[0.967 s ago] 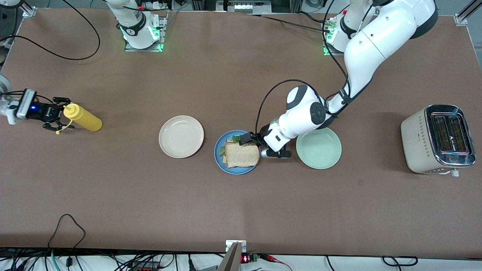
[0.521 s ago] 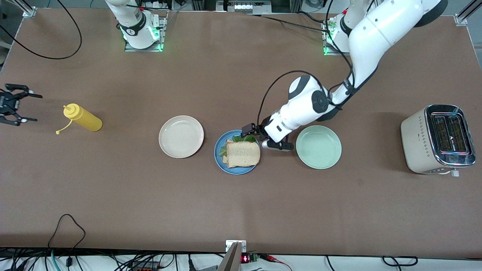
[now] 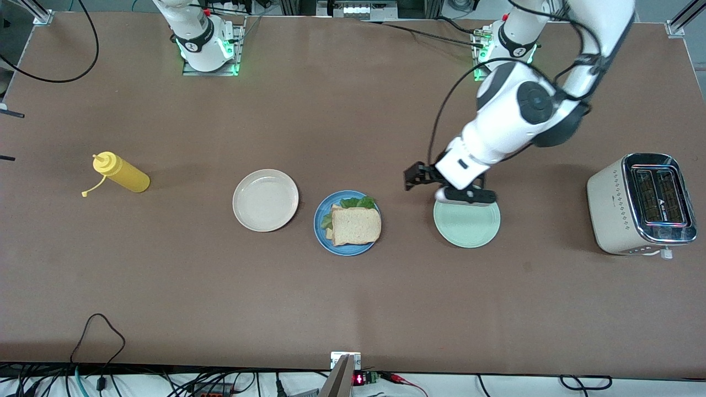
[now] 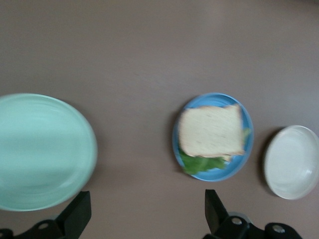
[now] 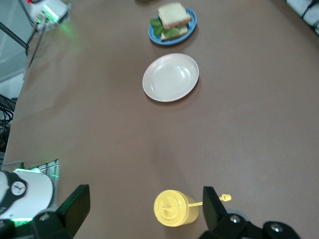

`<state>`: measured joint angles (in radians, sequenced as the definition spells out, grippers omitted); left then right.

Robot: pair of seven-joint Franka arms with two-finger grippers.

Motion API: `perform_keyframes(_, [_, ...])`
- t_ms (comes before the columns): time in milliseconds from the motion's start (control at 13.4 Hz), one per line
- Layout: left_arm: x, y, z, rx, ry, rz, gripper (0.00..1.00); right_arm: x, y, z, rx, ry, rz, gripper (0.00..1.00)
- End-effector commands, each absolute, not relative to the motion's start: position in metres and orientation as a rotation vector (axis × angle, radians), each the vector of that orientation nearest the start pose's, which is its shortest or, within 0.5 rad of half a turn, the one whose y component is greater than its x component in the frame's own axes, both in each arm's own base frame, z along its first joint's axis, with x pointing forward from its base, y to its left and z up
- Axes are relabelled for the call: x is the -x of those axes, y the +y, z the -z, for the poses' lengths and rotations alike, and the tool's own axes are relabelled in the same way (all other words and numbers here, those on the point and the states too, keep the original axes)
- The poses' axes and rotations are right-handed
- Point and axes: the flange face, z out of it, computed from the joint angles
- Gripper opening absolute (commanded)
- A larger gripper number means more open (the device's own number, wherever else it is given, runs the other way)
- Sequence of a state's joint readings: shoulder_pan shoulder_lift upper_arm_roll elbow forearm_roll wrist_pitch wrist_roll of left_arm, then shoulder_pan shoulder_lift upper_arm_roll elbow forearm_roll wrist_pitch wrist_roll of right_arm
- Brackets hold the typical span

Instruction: Make sandwich in blue plate with both arms

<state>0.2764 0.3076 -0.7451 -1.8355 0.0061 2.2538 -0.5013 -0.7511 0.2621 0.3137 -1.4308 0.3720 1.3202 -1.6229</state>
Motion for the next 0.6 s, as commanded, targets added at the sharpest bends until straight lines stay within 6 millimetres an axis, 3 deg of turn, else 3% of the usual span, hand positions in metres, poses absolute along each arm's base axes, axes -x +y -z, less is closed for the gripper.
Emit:
perform_keyframes(0, [-0.604,-0.210,-0.455,3.253,-0.096,0.154,1.00,-0.550,-0.132,-0.603,2.454,-1.408,0.054,1.00])
perform_keyframes(149, [-0.613,-0.190,-0.473,3.222,-0.131,0.100,1.00,-0.556,-0.048,-0.627,2.651,-1.349,-0.036,1.00])
perform_keyframes(223, [-0.615,-0.169,-0.485,3.174,-0.098,0.140,1.00,-0.554,-0.012,-0.632,2.743,-1.265,-0.078,1.00])
perform_keyframes(298, [-0.617,-0.157,-0.487,3.154,0.003,0.147,1.00,-0.551,0.014,-0.631,2.833,-1.121,-0.120,1.00])
perform_keyframes(372, [-0.622,-0.128,-0.489,3.136,0.033,0.132,1.00,-0.546,0.039,-0.629,2.906,-0.983,-0.145,1.00])
perform_keyframes(521, [-0.622,-0.099,-0.505,3.112,0.033,0.142,1.00,-0.545,0.049,-0.620,3.003,-0.702,-0.191,1.00])
